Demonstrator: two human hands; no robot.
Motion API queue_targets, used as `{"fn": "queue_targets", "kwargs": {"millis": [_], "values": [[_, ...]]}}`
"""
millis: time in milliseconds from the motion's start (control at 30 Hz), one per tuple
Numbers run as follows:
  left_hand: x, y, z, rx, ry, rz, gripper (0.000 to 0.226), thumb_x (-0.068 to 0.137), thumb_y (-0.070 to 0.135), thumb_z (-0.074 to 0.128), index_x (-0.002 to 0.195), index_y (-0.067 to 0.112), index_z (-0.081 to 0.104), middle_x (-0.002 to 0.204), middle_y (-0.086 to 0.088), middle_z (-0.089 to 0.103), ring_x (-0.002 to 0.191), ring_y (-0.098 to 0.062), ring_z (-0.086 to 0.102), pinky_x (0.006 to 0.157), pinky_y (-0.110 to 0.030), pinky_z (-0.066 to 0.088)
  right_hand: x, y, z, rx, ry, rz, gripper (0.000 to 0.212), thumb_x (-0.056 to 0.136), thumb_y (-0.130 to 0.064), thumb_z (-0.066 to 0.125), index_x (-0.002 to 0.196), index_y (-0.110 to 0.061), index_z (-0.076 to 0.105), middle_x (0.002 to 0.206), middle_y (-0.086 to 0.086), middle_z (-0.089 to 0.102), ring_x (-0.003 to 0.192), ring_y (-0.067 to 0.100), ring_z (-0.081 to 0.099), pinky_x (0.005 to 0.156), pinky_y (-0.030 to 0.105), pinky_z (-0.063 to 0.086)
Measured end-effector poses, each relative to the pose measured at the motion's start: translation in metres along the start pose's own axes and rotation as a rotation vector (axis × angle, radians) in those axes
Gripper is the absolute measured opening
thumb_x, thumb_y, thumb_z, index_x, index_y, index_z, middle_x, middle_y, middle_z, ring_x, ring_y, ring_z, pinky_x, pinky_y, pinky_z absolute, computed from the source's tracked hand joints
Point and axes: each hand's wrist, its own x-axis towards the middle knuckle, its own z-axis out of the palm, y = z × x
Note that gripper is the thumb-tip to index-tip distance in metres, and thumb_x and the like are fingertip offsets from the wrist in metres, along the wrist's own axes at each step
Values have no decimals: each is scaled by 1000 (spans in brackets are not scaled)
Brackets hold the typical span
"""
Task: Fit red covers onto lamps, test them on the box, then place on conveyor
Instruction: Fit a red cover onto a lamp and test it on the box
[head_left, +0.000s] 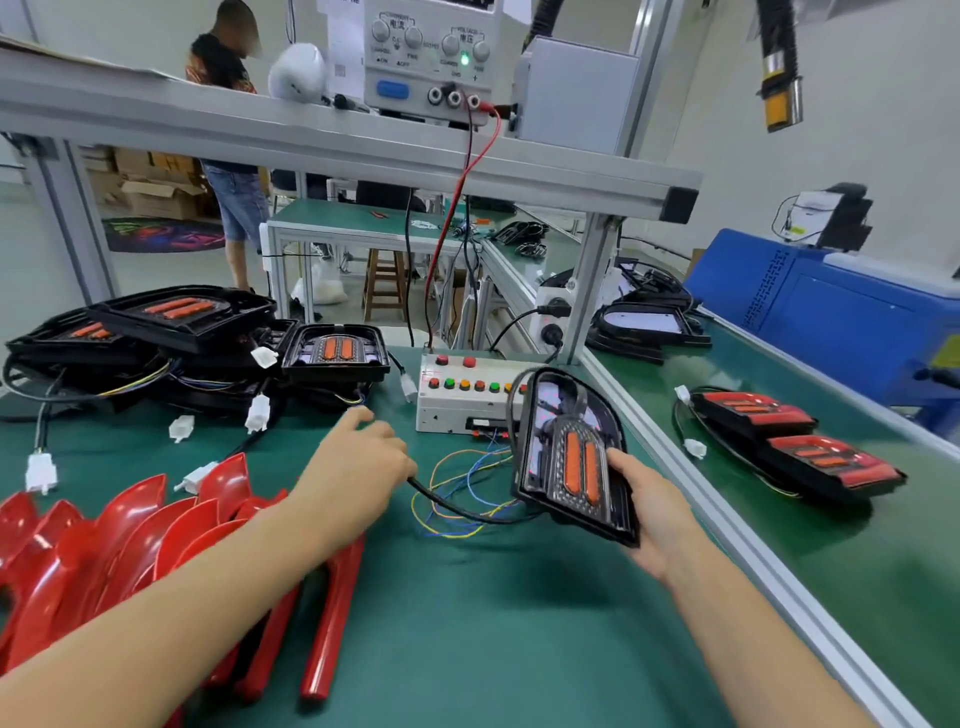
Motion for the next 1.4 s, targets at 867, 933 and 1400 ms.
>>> {"fn": "queue_targets", "kwargs": {"millis": [867, 933, 1400], "values": [[32, 37, 17, -53, -253, 118, 35, 80, 12, 50, 110, 25, 62, 117, 3, 55, 129, -22, 34, 113, -55, -2, 5, 17, -4, -344, 133, 116, 28, 97, -18, 50, 94, -2, 72, 87, 17, 75, 66, 23, 71, 64, 34, 58], [29, 20, 19, 82, -264, 168, 37, 83, 9, 49, 115, 25, 61, 126, 1, 51, 136, -25, 27, 112, -60, -8, 6, 12, -5, -448, 147, 100, 31, 98, -20, 48, 102, 1, 70, 92, 19, 74, 72, 26, 71, 74, 38, 57], [27, 0, 26, -113, -332, -27, 62, 82, 3, 41, 137, 33, 40, 151, 17, 30, 146, -13, 5, 112, -58, -9, 5, 2, -10, -916, 122, 40, 24, 98, -20, 47, 79, -14, 61, 74, -1, 71, 64, 13, 61, 62, 23, 44]]}}
